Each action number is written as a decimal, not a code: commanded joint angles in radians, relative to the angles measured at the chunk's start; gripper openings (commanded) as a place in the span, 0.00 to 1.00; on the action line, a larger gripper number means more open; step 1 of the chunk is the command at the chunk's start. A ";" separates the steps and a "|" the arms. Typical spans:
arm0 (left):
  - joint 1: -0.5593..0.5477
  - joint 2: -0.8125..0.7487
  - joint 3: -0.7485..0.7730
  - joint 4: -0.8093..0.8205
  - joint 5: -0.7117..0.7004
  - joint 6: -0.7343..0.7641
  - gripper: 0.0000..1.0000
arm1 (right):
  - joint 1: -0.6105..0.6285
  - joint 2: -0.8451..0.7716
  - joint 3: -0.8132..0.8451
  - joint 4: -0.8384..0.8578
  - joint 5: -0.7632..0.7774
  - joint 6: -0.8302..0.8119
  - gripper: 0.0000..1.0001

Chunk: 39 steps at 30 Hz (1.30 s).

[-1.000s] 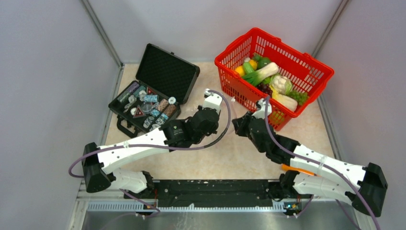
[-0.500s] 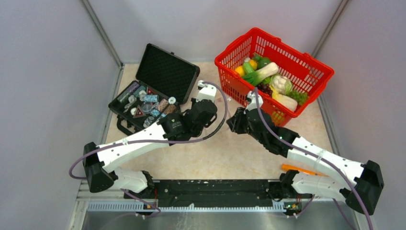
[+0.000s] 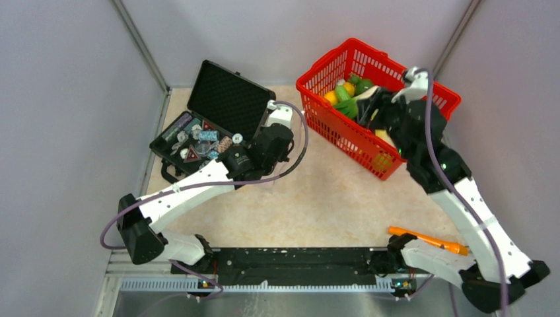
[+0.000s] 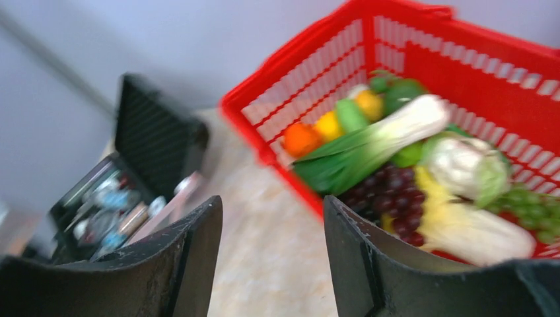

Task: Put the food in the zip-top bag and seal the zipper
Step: Open the zipper of the food storage bag, then pick up the fake vegetable from the bin.

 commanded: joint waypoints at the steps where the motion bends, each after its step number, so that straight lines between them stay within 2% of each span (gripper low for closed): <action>1: 0.006 0.004 -0.007 0.062 0.088 -0.013 0.00 | -0.336 0.156 0.046 0.003 -0.222 0.052 0.57; 4: 0.011 0.015 -0.005 0.068 0.122 -0.002 0.00 | -0.477 0.287 0.078 0.037 -0.360 0.127 0.60; 7: 0.016 0.018 -0.011 0.082 0.150 0.018 0.00 | -0.506 0.444 0.162 -0.027 -0.364 0.127 0.62; 13: 0.025 0.027 -0.033 0.113 0.227 0.029 0.00 | -0.537 0.570 0.183 0.021 -0.301 0.160 0.67; 20: 0.029 0.033 -0.034 0.118 0.253 0.031 0.00 | -0.557 0.737 0.272 0.080 -0.244 0.316 0.69; 22: 0.031 0.024 -0.040 0.125 0.245 0.035 0.00 | -0.557 0.799 0.295 0.124 -0.216 0.347 0.75; 25: 0.038 0.015 -0.044 0.128 0.244 0.038 0.00 | -0.556 0.902 0.410 0.024 -0.112 0.358 0.78; 27: 0.040 0.011 -0.050 0.129 0.244 0.038 0.00 | -0.557 0.955 0.459 0.011 -0.095 0.351 0.80; 30: 0.042 0.008 -0.053 0.132 0.253 0.040 0.00 | -0.556 1.024 0.546 -0.027 -0.131 0.342 0.80; 36: 0.043 -0.004 -0.062 0.127 0.259 0.044 0.00 | -0.557 1.111 0.615 -0.064 -0.012 0.344 0.80; 38: 0.044 -0.006 -0.065 0.129 0.259 0.045 0.00 | -0.558 1.130 0.616 -0.047 -0.044 0.335 0.73; 39: 0.043 -0.006 -0.065 0.129 0.259 0.045 0.00 | -0.557 1.133 0.616 -0.045 -0.057 0.337 0.63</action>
